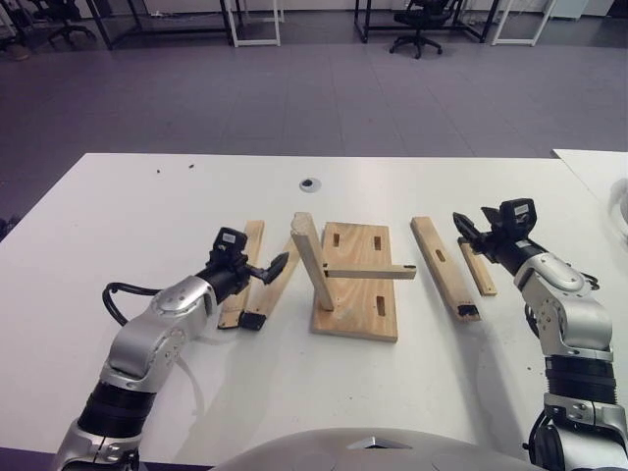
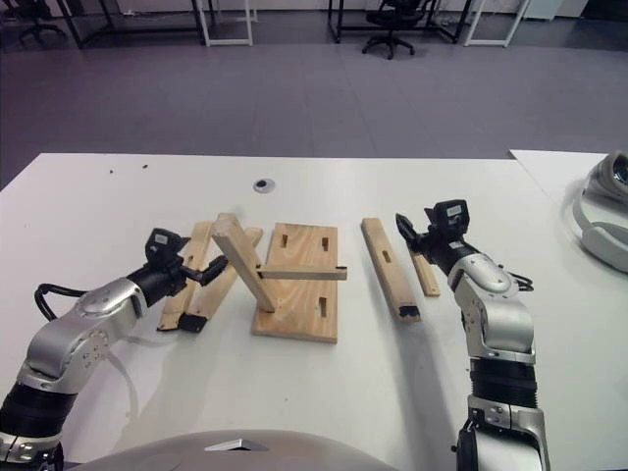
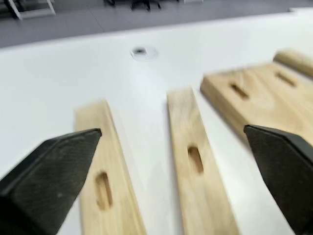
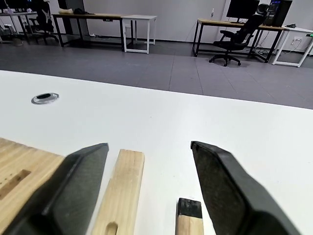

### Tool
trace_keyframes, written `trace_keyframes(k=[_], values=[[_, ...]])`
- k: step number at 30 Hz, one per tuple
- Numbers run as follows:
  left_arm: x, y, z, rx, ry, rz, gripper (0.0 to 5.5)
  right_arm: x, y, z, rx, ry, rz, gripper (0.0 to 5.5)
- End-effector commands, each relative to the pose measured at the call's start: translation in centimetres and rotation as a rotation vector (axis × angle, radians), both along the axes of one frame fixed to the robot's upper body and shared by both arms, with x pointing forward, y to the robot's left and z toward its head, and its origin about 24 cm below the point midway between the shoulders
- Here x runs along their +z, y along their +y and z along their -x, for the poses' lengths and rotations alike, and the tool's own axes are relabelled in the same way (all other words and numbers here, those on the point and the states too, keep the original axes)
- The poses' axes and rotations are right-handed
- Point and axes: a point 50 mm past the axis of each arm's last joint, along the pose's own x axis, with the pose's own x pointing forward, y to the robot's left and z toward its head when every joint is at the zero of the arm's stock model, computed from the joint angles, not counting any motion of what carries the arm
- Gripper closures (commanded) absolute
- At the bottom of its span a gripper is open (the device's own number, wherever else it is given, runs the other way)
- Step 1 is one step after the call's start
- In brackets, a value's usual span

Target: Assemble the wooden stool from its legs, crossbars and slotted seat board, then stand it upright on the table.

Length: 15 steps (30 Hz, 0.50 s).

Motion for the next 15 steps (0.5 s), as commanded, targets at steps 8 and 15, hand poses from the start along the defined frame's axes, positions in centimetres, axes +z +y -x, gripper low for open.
trace_keyframes(k=[8, 15], values=[[-2.7, -1.4, 1.2, -0.101, 0.150, -0.134, 1.19, -2.8, 1.6, 0.3, 0.031, 0.098, 0.001, 2.34], [-3.2, -1.2, 1.4, -0.131, 0.155, -0.253, 2.39, -3.5, 2.2, 0.4, 0.039, 0.123, 0.007, 2.34]])
